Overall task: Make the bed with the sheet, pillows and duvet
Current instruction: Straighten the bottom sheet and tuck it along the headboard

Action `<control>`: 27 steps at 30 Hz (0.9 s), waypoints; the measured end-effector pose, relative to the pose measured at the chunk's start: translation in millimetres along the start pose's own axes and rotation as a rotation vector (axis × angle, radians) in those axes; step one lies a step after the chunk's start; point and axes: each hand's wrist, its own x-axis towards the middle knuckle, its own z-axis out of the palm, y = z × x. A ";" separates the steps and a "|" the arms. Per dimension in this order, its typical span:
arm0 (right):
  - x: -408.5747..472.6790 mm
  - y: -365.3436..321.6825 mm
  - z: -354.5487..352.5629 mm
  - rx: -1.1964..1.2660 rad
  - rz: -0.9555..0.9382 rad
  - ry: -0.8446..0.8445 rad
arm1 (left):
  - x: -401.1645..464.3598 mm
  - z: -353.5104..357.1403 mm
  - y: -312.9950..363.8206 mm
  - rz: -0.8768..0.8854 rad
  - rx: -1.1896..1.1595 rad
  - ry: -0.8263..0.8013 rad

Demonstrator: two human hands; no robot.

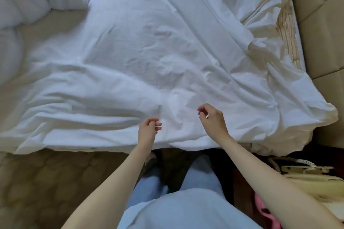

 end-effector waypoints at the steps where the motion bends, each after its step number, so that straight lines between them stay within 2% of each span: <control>1: -4.5 -5.2 14.4 0.003 0.017 0.003 | 4.6 -15.7 -7.1 -0.003 0.002 0.012; 6: -30.8 -18.1 74.6 0.180 0.258 0.025 | 23.3 -80.3 -50.3 -0.088 0.052 0.025; 9: -45.9 -8.9 104.2 0.216 0.495 0.002 | 31.6 -102.5 -78.2 -0.242 0.073 0.017; 11: -50.5 3.6 119.2 0.288 0.711 0.004 | 36.8 -112.2 -90.8 -0.369 -0.042 0.059; 14: -53.5 15.6 130.9 0.532 1.018 0.086 | 42.5 -118.7 -99.8 -0.520 -0.288 0.135; 19: -47.9 33.7 131.1 0.753 1.259 0.127 | 53.3 -112.4 -108.4 -0.627 -0.552 0.137; 21: -44.6 48.6 132.3 0.816 1.311 0.225 | 60.3 -106.2 -112.9 -0.657 -0.608 0.138; 24: -41.0 49.1 132.2 1.040 1.223 0.404 | 66.1 -99.3 -117.7 -0.658 -0.680 0.159; 27: -41.7 40.5 131.1 1.147 1.179 0.394 | 69.2 -97.5 -123.9 -0.641 -0.665 0.148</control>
